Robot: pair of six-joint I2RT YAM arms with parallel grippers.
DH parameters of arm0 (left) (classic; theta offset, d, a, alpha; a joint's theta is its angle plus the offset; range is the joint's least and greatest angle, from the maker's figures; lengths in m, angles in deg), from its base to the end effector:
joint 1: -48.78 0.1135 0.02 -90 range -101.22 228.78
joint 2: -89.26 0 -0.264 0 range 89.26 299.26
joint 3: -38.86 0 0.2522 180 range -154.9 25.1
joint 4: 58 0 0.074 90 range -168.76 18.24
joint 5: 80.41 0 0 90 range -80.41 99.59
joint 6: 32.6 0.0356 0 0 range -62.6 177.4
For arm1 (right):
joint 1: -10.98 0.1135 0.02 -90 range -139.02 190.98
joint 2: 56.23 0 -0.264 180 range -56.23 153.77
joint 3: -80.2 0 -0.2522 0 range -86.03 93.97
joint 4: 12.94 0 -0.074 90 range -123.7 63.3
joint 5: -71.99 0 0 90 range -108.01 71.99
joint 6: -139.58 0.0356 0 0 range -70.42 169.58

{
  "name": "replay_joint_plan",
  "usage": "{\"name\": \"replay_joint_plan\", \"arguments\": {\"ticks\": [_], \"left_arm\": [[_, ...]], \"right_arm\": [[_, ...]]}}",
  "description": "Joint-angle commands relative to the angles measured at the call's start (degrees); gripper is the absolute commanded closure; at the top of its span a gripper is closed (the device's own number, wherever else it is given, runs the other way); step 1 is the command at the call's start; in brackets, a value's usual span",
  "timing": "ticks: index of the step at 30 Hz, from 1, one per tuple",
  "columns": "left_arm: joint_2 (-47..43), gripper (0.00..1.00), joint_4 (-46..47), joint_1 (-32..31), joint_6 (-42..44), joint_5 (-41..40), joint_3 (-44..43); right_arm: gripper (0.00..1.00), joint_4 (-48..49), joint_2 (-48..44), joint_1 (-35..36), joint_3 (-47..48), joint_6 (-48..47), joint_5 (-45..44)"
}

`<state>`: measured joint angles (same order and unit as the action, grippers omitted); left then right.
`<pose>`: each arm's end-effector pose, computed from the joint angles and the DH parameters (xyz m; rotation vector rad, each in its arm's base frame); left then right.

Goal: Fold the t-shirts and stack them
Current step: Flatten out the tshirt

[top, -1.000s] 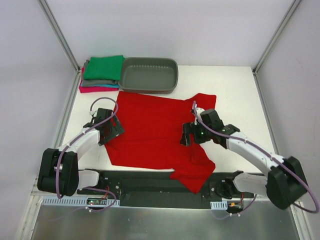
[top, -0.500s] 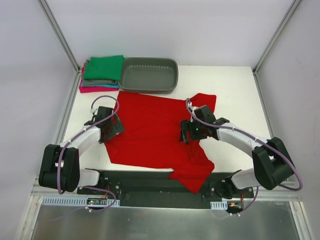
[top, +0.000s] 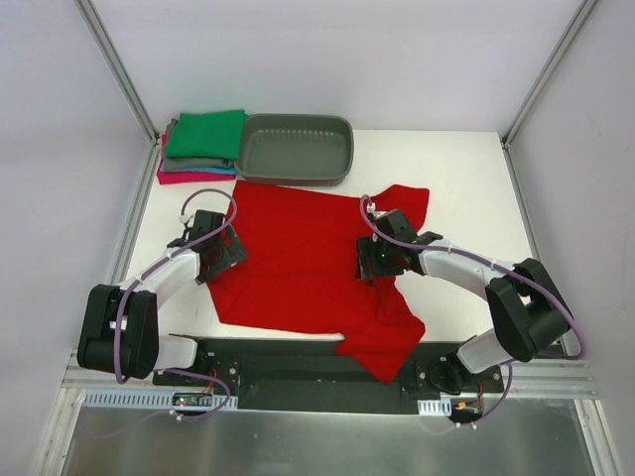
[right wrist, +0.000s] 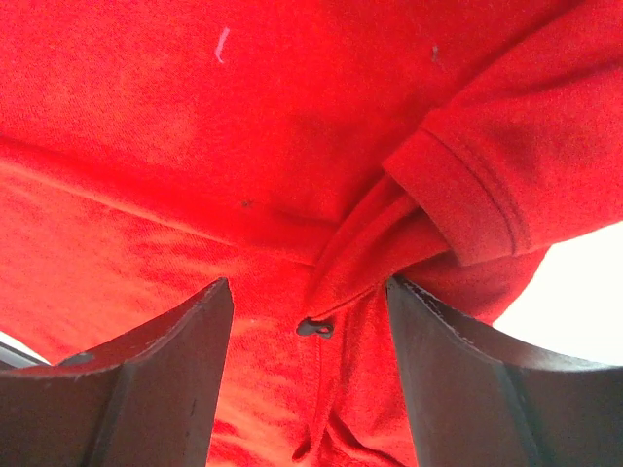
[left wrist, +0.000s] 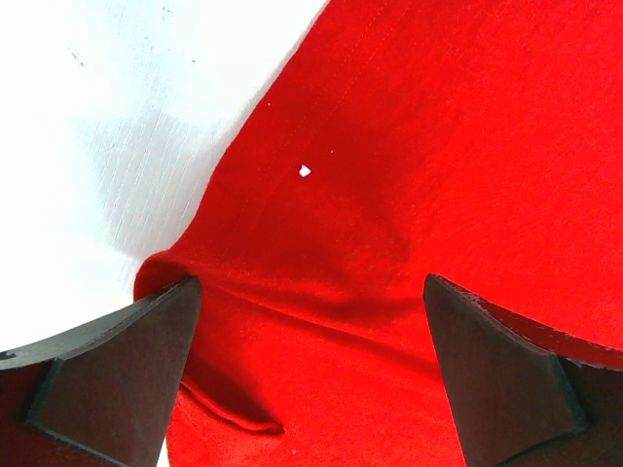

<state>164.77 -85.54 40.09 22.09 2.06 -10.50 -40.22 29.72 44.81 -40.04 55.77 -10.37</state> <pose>0.2429 -0.0324 0.1699 -0.6286 2.4227 -0.1547 0.2405 0.1669 0.1777 -0.6638 2.4633 0.4481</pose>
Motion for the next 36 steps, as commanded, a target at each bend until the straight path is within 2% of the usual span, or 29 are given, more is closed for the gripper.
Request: {"name": "replay_joint_plan", "arguments": {"ticks": [1, 17, 20, 23, 26, 28, 31, 33, 36], "left_arm": [[3.51, 0.01, -1.78, -0.1, -0.29, 2.7, 2.55], [4.04, 0.01, -1.86, -0.1, -0.02, 2.96, 2.2], [4.04, 0.01, -1.86, -0.1, -0.02, 2.96, 2.28], [4.04, 0.01, -1.86, -0.1, -0.02, 2.96, 2.2], [4.12, 0.01, -1.86, -0.1, -0.02, 2.96, 2.2], [4.12, 0.01, -1.86, -0.1, 0.07, 2.96, 2.2], [4.21, 0.01, -1.86, -0.1, 0.07, 3.05, 2.2], [4.21, 0.01, -1.95, -0.1, 0.15, 3.05, 2.2], [4.21, 0.01, -2.04, -0.1, 0.15, 2.96, 2.11]], "right_arm": [[0.34, 1.74, 0.18, 2.21, 3.83, 1.1, -4.74], [0.37, 1.92, 3.69, 4.67, 8.76, 2.5, -4.91], [0.41, -0.01, 4.4, 4.67, 8.76, 2.94, -7.28], [0.46, -3.52, 4.75, 4.67, 8.85, 3.21, -13.25], [0.54, -5.99, 4.49, 4.67, 8.41, 3.82, -17.73], [0.66, -7.48, 4.14, 4.67, 8.23, 3.82, -20.11], [0.73, -9.07, 3.87, 4.5, 8.49, 3.65, -22.4], [0.79, -8.98, 3.7, 4.32, 8.58, 3.38, -21.01], [0.95, -8.02, 3.43, 3.71, 8.58, 3.03, -18.98]]}}
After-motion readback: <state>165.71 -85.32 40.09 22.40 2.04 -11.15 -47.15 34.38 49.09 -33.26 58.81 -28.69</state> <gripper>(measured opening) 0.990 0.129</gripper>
